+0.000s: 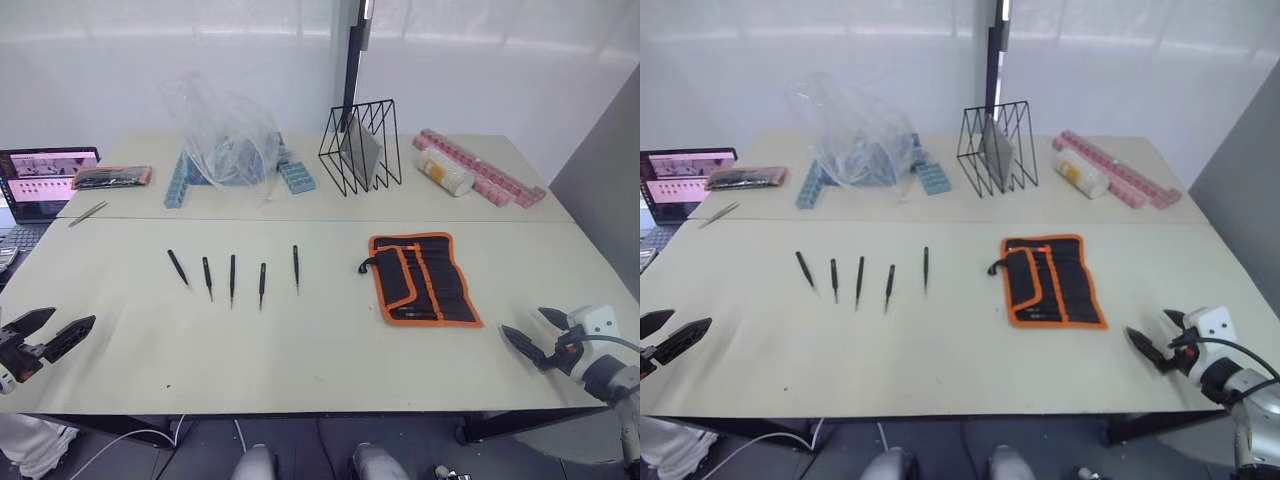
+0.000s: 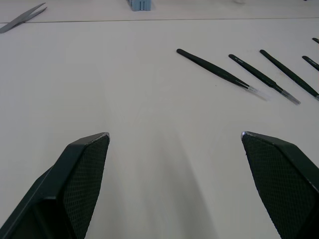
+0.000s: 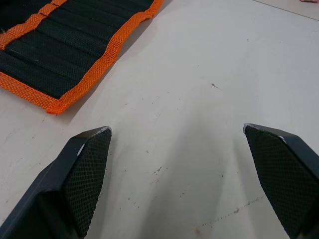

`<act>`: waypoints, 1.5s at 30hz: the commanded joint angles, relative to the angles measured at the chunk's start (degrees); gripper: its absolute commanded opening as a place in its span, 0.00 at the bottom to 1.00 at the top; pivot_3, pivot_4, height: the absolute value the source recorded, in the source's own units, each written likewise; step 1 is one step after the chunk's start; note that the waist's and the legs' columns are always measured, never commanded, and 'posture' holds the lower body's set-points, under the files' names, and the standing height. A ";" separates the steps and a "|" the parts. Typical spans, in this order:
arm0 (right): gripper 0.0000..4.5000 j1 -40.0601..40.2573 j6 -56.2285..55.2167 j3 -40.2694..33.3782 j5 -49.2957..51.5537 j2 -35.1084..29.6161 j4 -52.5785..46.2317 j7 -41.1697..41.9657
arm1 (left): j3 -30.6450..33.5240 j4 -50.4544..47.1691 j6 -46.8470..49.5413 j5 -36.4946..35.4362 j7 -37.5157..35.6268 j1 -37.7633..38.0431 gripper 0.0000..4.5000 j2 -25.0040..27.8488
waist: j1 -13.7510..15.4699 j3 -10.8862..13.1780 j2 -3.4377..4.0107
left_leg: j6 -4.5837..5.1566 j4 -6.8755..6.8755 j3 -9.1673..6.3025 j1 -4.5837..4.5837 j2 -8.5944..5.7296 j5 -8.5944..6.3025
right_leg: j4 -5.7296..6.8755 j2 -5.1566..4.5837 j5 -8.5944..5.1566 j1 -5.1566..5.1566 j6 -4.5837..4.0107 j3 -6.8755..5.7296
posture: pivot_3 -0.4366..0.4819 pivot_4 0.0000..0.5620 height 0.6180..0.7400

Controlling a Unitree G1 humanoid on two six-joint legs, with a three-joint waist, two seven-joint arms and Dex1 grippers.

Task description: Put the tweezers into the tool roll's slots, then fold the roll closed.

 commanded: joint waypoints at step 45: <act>0.00 -2.07 42.26 18.02 8.99 33.02 -50.63 -42.42 | -22.10 -43.62 14.16 -7.34 2.21 0.96 1.00 -7.38 | -0.11 0.01 0.04 | -0.01 0.01 -0.19 -0.24 -0.02 0.00 | 0.09 0.03 0.00 -0.17 0.00 -0.06 | 0.48 0.27 0.71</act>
